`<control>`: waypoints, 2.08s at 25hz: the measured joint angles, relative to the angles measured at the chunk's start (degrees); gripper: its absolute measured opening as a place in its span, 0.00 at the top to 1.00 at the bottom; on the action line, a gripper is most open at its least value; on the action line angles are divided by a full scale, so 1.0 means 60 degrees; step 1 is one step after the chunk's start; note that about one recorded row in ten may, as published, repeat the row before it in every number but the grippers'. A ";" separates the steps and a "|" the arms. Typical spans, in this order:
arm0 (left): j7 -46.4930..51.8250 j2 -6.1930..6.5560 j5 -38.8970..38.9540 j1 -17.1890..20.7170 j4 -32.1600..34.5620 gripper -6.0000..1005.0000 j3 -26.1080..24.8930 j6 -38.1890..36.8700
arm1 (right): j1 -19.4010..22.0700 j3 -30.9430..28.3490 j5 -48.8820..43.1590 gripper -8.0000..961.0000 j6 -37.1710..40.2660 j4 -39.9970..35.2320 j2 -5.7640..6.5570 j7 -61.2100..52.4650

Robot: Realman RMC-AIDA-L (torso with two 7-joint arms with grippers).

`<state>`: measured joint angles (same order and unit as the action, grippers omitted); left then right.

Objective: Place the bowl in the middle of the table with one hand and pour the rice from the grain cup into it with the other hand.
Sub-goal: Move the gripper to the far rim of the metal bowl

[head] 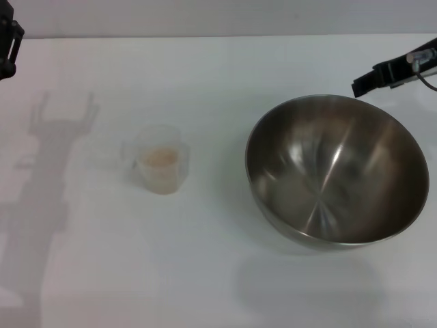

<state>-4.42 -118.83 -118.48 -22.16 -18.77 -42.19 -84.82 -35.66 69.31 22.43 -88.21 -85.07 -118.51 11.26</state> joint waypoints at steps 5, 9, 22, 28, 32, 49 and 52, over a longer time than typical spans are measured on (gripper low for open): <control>-0.0002 0.0000 -0.0004 -0.0075 0.0038 0.15 0.0001 0.0000 | 0.0025 -0.0151 -0.0019 0.32 -0.0232 0.0238 0.0026 0.0214; -0.0006 0.0011 -0.0010 -0.0161 0.0056 0.15 -0.0058 0.0001 | -0.0012 -0.0255 -0.0024 0.32 -0.0362 0.0668 0.0070 0.0458; -0.0011 0.0000 0.0001 -0.0158 0.0053 0.15 -0.0089 0.0002 | 0.0049 -0.0189 -0.0186 0.33 -0.0397 0.1182 0.0110 0.0870; -0.0011 -0.0011 0.0001 -0.0147 0.0053 0.15 -0.0087 0.0002 | 0.0081 -0.0206 -0.0244 0.33 -0.0425 0.1549 0.0070 0.1204; -0.0012 -0.0014 0.0001 -0.0144 0.0053 0.15 -0.0088 0.0002 | 0.0150 -0.0182 -0.0291 0.49 -0.0347 0.1672 0.0046 0.1353; -0.0011 -0.0023 -0.0059 -0.0074 0.0009 0.15 -0.0088 -0.0140 | 0.0261 -0.0104 -0.0280 0.97 0.0035 0.1544 -0.0039 0.1855; -0.0011 -0.0029 -0.0059 -0.0070 0.0000 0.15 -0.0088 -0.0157 | 0.0270 -0.0135 -0.0087 0.97 0.0269 0.1362 -0.0038 0.1877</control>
<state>-4.48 -119.00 -118.83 -22.58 -18.78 -42.71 -85.76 -34.04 68.50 21.90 -86.59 -76.90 -118.74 22.52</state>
